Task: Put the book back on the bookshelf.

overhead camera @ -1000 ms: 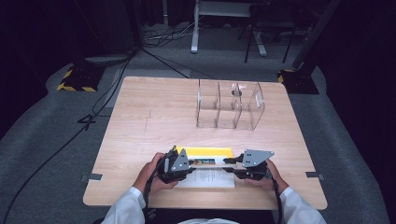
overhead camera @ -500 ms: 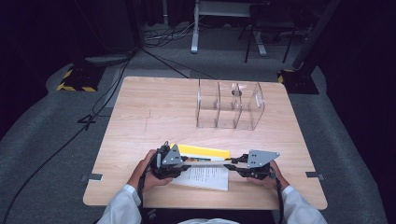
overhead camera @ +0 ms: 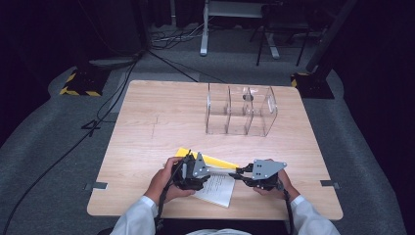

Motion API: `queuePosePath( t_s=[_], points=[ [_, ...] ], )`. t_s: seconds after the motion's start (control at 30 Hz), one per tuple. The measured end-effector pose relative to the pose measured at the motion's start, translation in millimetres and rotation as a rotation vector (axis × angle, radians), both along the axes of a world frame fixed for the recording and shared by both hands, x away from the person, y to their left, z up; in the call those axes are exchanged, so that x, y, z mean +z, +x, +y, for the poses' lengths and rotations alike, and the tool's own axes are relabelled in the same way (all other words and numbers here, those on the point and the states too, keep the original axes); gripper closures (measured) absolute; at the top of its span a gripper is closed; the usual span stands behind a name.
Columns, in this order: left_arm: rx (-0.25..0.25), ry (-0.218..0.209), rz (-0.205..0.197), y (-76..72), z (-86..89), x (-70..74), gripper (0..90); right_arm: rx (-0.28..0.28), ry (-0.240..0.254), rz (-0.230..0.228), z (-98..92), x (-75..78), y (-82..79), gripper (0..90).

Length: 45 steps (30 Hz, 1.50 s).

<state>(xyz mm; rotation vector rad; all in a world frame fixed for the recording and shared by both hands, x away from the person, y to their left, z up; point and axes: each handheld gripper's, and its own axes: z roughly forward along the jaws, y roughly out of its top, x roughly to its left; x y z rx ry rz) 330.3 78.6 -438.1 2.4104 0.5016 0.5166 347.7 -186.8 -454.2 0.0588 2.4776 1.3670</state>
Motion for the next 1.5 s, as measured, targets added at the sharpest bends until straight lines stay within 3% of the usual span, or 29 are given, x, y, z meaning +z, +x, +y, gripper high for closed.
queuePosePath(
  t_s=[0.1, 0.2, 0.27, 0.3, 0.4, 0.5, 0.6, 0.67, 0.73, 0.8, 0.87, 0.93, 1.0, 1.13, 1.17, 1.2, 1.3, 1.4, 1.5],
  points=[
    [-0.007, 0.012, -0.021, -4.3, -4.7, 2.9, 47.8, -0.011, -0.013, -0.013, 4.8, 4.7, -3.6, 83.4],
    [-0.047, 0.012, -0.037, -6.8, -4.9, 6.4, 64.1, -0.024, -0.020, -0.018, 8.3, 8.8, -6.3, 82.8],
    [-0.072, 0.003, -0.032, -5.9, -2.6, 5.7, 68.9, -0.032, -0.010, -0.015, 8.6, 10.0, -6.4, 81.3],
    [-0.082, -0.006, -0.019, -5.3, -1.4, 5.1, 72.7, -0.043, 0.000, -0.006, 8.7, 10.3, -5.8, 78.8],
    [-0.096, -0.022, -0.030, -4.9, 1.9, 3.0, 76.4, -0.060, 0.037, 0.017, 6.9, 10.0, -3.5, 73.1],
    [-0.106, -0.037, -0.040, -5.0, 6.4, 3.6, 78.3, -0.091, 0.115, 0.059, -4.9, 13.1, 1.7, 61.8],
    [-0.102, -0.091, -0.043, -4.1, 15.6, 6.4, 78.7, -0.162, 0.121, 0.078, -19.9, 12.7, 9.2, 54.0],
    [-0.093, -0.123, -0.044, -3.7, 20.0, 8.0, 79.1, -0.218, 0.129, 0.130, -32.9, 6.8, 18.6, 48.9],
    [-0.087, -0.154, -0.049, -3.5, 24.3, 9.9, 79.5, -0.257, 0.113, 0.162, -40.0, -0.8, 27.0, 45.3],
    [-0.080, -0.181, -0.049, -3.0, 28.2, 11.8, 79.7, -0.292, 0.064, 0.191, -41.9, -9.1, 35.0, 41.2],
    [-0.077, -0.202, -0.049, -3.0, 31.2, 13.2, 79.7, -0.300, 0.039, 0.227, -40.6, -16.0, 40.4, 39.3],
    [-0.073, -0.215, -0.051, -3.3, 32.3, 13.7, 79.8, -0.316, 0.017, 0.227, -35.1, -22.4, 42.6, 33.2],
    [-0.078, -0.234, -0.048, -3.7, 33.2, 14.6, 80.1, -0.308, 0.025, 0.243, -27.3, -26.9, 43.4, 29.5],
    [-0.079, -0.238, -0.055, -5.5, 31.1, 15.1, 80.4, -0.298, 0.047, 0.228, -20.4, -26.4, 41.6, 30.1],
    [-0.088, -0.248, -0.051, -5.1, 31.4, 16.0, 80.4, -0.296, 0.082, 0.217, -22.7, -23.2, 40.1, 30.5],
    [-0.091, -0.266, -0.047, -5.0, 31.9, 17.0, 80.4, -0.296, 0.082, 0.217, -22.7, -23.2, 40.1, 30.5],
    [-0.097, -0.339, -0.035, -4.1, 32.2, 21.9, 80.5, -0.270, 0.162, 0.216, -29.9, -12.9, 37.9, 31.5],
    [-0.114, -0.382, -0.044, -3.9, 27.0, 24.5, 81.1, -0.261, 0.177, 0.166, -29.1, 2.7, 34.8, 31.6],
    [-0.134, -0.432, -0.040, -1.3, 20.9, 26.6, 81.5, -0.245, 0.205, 0.150, -28.3, 12.1, 31.7, 31.6]
  ],
)
